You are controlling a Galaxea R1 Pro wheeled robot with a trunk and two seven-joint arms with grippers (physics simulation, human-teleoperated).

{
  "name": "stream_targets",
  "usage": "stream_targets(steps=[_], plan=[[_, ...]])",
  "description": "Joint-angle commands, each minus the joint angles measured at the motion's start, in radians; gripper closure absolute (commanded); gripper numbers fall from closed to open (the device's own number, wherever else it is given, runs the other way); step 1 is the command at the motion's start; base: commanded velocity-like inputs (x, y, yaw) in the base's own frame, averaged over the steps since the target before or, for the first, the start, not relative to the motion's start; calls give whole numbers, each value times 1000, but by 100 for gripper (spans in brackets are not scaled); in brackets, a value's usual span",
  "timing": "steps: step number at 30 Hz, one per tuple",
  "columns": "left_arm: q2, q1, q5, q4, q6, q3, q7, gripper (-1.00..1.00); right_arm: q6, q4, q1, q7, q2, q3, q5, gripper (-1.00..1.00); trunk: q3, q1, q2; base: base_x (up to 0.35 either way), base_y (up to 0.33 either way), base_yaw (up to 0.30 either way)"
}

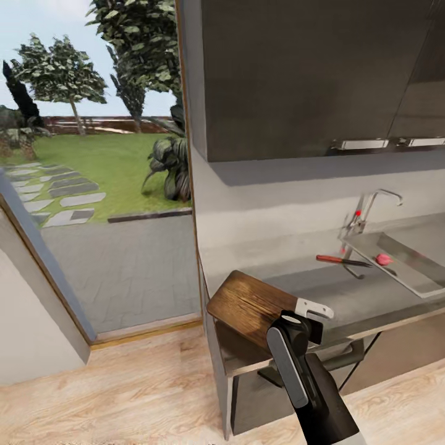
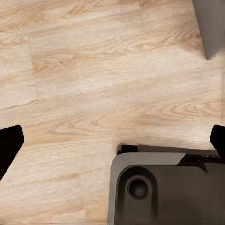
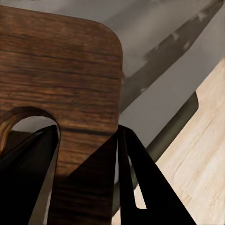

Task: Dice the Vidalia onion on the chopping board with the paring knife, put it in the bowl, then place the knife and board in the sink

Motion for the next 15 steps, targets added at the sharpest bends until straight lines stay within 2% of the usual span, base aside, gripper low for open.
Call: stream_targets(steps=[1, 15], plan=[[0, 0, 0, -1, -2, 3, -1, -100, 7, -1, -1, -8, 0, 1, -7, 100, -3, 1, -2, 0, -282, 226], [-4, 0, -1, -1, -2, 1, -1, -100, 7, -1, -1, -8, 0, 2, -7, 100, -13, 1, -2, 0, -283, 226]])
